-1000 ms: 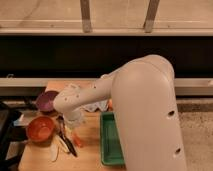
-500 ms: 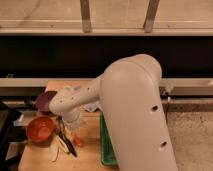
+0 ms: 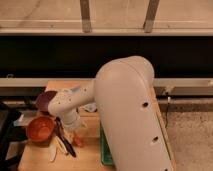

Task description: Place pepper in purple bowl

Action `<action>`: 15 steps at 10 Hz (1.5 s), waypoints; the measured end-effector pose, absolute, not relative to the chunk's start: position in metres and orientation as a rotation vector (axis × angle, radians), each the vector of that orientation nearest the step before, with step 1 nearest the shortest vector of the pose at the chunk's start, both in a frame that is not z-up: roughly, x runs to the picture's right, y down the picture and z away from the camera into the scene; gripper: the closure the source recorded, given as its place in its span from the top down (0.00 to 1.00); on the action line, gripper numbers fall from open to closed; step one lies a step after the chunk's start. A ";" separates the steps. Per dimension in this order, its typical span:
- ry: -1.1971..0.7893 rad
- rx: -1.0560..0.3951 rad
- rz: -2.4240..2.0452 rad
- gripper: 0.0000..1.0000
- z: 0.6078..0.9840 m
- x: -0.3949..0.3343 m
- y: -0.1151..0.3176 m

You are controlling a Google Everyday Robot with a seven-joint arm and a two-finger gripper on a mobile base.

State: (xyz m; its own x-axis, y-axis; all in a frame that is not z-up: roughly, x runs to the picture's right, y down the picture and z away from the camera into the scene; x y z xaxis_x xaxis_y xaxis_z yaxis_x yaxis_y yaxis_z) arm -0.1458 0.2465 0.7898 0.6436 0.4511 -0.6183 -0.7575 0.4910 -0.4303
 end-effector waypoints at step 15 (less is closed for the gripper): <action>0.488 -0.655 0.856 0.00 0.805 -0.100 0.164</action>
